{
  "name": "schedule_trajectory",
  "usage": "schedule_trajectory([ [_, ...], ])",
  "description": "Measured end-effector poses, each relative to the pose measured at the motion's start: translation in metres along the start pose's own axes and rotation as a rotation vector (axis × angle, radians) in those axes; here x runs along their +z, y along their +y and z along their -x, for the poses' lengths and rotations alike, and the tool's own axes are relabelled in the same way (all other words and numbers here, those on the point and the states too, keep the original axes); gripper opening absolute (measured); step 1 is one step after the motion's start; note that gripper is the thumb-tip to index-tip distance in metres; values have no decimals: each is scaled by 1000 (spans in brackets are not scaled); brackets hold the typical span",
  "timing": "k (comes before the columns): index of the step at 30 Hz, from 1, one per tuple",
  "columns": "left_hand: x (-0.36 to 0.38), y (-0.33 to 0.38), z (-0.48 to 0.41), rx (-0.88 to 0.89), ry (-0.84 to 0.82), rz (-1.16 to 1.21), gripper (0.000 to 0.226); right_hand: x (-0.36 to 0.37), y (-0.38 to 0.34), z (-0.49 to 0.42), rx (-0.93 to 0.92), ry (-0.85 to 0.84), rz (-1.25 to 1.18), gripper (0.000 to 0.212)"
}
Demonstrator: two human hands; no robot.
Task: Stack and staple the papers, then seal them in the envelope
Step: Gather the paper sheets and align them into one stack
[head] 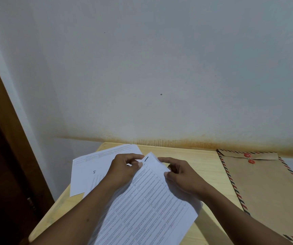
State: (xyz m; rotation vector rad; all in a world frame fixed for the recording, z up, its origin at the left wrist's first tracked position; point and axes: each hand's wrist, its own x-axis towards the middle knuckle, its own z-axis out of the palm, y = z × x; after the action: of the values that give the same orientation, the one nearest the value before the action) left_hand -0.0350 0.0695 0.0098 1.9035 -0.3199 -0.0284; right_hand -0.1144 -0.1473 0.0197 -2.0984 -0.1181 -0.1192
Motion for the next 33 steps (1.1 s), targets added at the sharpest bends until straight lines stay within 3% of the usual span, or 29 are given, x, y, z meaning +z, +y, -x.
schedule_trajectory([
  [11,2,3,2,-19,12,-16,19,-3,-6,-2,-41,-31,169,47],
  [20,-3,3,2,-97,-57,113,22,1,-1,-4,-43,32,123,47],
  [29,-4,6,-2,-67,181,114,15,-22,20,-12,160,64,69,18],
  [33,-3,10,-2,-44,260,115,14,-24,34,-8,240,199,-103,12],
])
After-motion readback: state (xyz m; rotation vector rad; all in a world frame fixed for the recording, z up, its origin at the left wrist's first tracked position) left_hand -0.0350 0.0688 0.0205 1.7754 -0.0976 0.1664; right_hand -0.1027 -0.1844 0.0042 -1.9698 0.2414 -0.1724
